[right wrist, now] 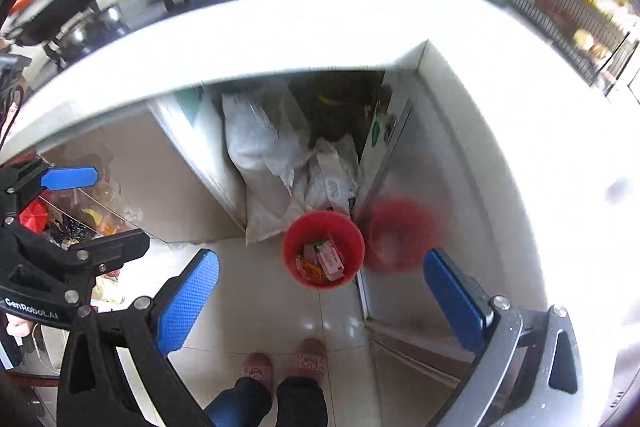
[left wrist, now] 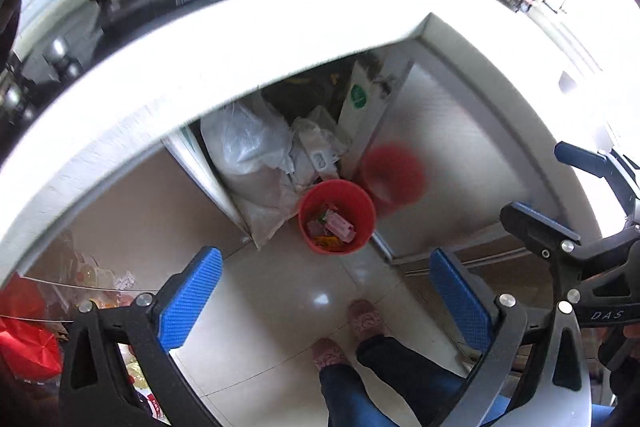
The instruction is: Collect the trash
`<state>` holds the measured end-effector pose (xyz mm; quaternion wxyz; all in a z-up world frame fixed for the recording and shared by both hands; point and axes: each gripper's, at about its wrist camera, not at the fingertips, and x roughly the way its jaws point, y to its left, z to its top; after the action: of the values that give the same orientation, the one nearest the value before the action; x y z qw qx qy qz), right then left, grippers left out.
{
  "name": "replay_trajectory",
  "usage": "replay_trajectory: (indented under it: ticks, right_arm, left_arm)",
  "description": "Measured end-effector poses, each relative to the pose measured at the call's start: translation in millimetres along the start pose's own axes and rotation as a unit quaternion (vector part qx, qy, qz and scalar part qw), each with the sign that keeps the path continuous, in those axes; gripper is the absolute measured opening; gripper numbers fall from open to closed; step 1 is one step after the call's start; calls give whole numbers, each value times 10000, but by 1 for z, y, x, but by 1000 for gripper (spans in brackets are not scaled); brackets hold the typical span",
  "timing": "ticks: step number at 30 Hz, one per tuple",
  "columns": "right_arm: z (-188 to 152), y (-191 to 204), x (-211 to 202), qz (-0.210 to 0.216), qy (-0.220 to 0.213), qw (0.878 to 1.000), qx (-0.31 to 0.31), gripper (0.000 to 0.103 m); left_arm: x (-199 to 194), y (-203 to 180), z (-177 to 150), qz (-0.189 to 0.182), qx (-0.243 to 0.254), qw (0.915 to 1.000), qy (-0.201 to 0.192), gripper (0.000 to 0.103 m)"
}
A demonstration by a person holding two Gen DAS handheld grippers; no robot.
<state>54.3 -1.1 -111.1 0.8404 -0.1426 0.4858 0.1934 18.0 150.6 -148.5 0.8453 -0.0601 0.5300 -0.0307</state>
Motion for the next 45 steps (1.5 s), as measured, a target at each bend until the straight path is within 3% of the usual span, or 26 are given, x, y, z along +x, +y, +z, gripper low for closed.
replay_trajectory:
  ticks: [12,19,23,30,45]
  right_arm:
    - [13,-21,-113,-186,-403,9972,595,103]
    - [20,-23,-154,-425,-751,9935,745,103]
    - [16,-25,-162,-540,-767,9918,874,103]
    - [8,-19,-165,-495,-739,9909,1015,103]
    - [9,-14,-170,-631,-743,9904,984,103]
  left_arm:
    - [-103,-41,24,-150,516,9968,-598,103]
    - [-139,-60,29,92,888,9913,-971,103]
    - [-149,-61,28,31,955,9910,-934,103]
    - [-157,-51,24,-425,629,9934,-856,103]
    - [-163,-55,24,-271,674,9922,-1018,103]
